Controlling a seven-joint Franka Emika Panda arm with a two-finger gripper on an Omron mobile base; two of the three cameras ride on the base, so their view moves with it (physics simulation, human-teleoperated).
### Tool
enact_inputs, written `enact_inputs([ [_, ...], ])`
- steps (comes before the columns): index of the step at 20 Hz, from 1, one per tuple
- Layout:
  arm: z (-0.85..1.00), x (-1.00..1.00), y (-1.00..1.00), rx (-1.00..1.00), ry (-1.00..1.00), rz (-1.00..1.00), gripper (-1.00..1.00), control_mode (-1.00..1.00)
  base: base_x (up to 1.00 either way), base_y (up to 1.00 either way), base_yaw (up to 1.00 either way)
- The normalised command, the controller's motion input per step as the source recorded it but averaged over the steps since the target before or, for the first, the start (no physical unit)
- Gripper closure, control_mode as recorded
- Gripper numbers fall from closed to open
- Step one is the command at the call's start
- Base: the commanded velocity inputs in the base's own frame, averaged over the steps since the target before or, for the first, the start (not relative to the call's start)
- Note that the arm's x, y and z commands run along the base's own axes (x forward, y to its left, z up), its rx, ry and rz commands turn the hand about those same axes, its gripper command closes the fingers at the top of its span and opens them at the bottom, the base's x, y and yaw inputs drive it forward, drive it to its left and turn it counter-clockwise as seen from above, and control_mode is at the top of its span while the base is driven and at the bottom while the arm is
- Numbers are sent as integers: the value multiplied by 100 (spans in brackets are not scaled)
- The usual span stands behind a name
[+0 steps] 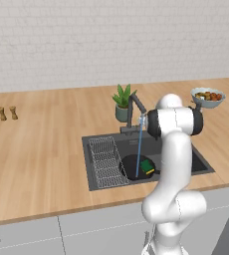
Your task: Pick the pan and sponge and place them into the sink. Then turn on the water.
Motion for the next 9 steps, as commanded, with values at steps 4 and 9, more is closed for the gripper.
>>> enact_inputs([
  [4, -3, 0, -51, 0, 0, 0, -100, -100, 0, 0, 0],
  [9, 0, 0, -23, 0, 0, 0, -100, -100, 0, 0, 0],
])
